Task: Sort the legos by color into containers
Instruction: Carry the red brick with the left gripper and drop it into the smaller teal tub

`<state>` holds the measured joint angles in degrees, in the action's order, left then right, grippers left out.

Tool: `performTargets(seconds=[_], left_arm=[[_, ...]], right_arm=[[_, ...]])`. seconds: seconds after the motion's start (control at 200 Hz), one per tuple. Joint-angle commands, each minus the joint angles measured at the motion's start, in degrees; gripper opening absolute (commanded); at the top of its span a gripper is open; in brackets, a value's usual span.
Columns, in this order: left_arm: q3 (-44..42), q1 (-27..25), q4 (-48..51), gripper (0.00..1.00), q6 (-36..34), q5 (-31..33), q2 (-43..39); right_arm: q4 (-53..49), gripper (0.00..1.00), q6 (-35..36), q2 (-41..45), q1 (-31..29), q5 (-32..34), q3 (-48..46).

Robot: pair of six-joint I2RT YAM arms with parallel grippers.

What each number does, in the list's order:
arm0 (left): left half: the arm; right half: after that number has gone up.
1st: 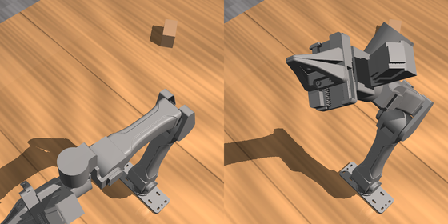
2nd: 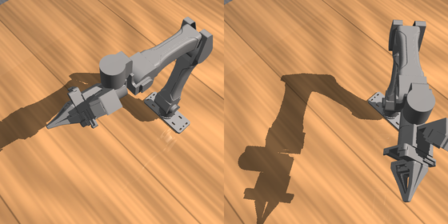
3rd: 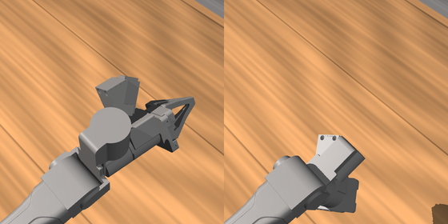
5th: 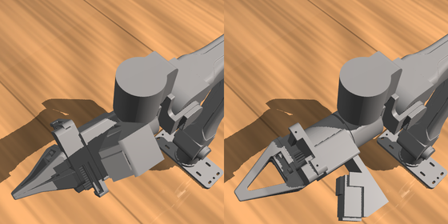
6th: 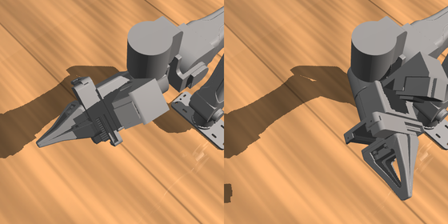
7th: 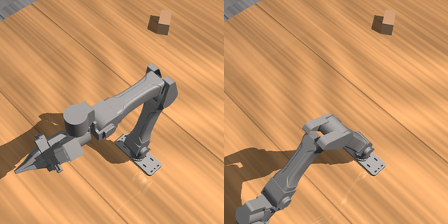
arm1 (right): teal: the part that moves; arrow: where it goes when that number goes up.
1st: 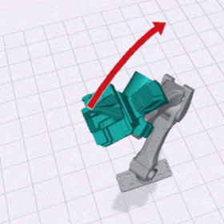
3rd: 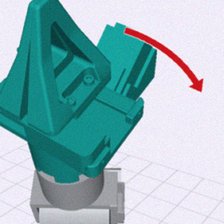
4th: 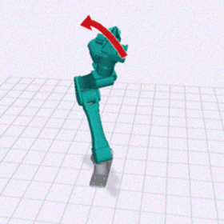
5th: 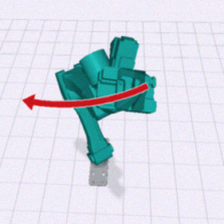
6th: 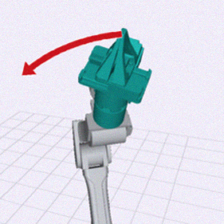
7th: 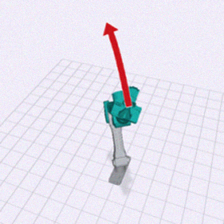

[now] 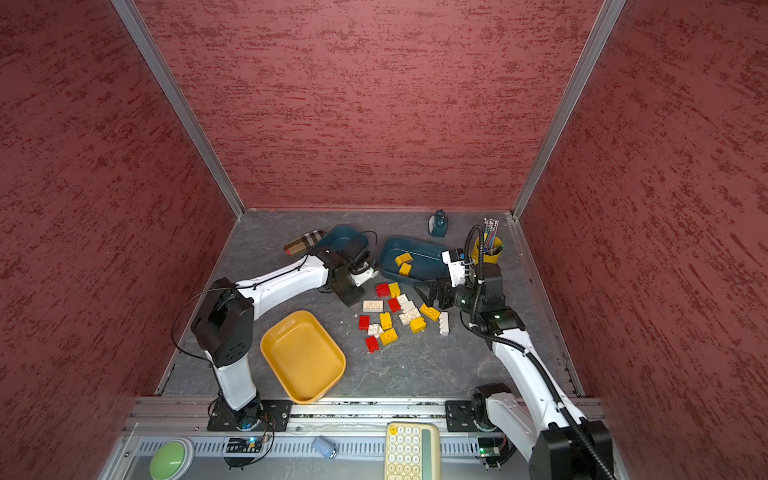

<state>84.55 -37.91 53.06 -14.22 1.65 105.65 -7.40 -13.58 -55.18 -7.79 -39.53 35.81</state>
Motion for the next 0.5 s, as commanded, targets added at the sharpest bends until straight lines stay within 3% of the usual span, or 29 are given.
performTargets(seconds=[0.0, 0.23, 0.496], left_arm=[[5.3, 3.7, 0.4, 0.29, 2.3, 0.7, -0.3], [13.7, 10.8, -0.9, 0.29, 8.4, 1.6, 5.3], [11.7, 15.2, -2.1, 0.29, 11.8, 4.1, 8.0]], right_arm=[[5.9, 0.99, -2.6, -0.5, -0.5, -3.1, 0.6], [7.9, 0.99, -3.5, -3.3, -1.9, -3.2, 2.3], [8.0, 0.99, -2.9, -6.2, -3.0, -2.8, 3.5]])
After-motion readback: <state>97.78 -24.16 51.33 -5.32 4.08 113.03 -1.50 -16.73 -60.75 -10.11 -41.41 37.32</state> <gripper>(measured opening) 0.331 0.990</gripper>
